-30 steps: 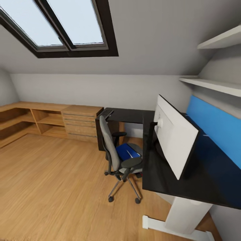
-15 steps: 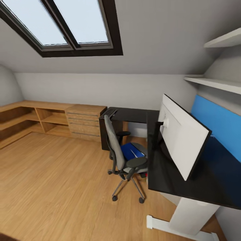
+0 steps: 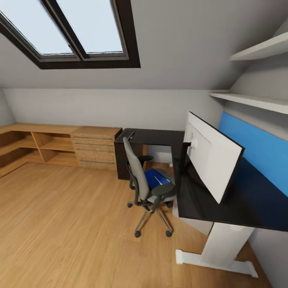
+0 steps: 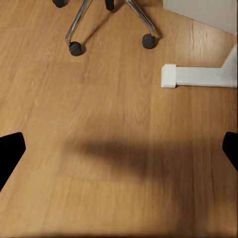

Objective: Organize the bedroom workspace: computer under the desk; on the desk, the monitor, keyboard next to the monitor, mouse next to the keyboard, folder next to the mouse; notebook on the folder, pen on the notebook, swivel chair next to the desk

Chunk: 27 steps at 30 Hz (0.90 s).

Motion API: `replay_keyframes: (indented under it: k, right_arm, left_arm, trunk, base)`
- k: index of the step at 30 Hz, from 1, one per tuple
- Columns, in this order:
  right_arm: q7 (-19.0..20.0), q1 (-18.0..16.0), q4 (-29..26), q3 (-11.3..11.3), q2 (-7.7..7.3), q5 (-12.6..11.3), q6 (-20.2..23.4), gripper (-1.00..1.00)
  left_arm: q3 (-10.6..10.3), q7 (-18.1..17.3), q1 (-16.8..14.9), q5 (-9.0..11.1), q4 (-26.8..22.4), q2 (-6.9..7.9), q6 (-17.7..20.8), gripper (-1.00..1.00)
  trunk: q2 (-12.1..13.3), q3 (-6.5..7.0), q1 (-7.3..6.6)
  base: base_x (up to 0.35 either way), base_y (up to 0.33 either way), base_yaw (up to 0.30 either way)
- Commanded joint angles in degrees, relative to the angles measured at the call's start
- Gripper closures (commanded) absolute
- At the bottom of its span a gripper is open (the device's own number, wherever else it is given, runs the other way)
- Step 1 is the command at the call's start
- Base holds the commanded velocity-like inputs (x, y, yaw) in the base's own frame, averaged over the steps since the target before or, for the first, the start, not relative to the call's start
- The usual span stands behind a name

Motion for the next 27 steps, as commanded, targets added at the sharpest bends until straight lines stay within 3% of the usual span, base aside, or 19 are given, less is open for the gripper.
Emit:
replay_keyframes:
  k: [1, 10, 24, 27]
  right_arm:
    - [-0.02, -0.02, 0.01, 0.00, -0.03, -0.01, -0.33, -1.00]
    - [-0.15, -0.02, 0.00, -0.18, -0.42, -0.11, -3.77, -1.00]
    - [-0.22, -0.02, -0.24, -0.28, -0.62, -0.17, -4.30, -1.00]
    - [-0.24, -0.02, -0.62, -0.34, -1.37, -0.19, -4.31, -1.00]
  left_arm:
    - [0.22, -0.02, -0.01, -0.09, 0.01, -0.04, -0.13, -1.00]
    - [0.19, -0.02, -0.01, -0.07, 0.02, -0.05, -0.13, -1.00]
    - [0.24, -0.02, -0.01, -0.07, 0.02, -0.05, -0.13, -1.00]
    - [0.21, -0.02, -0.01, -0.07, 0.02, -0.04, -0.13, -1.00]
  trunk:
    - [-0.04, 0.00, -0.03]
    - [-0.04, 0.61, -0.03]
    - [-0.04, 1.73, -0.03]
    - [-0.04, 1.97, -0.03]
  base:
    - [-0.214, 0.081, -0.211]
    - [-0.056, 0.020, -0.177]
    - [-0.006, 0.012, -0.126]
    - [-0.060, 0.190, -0.122]
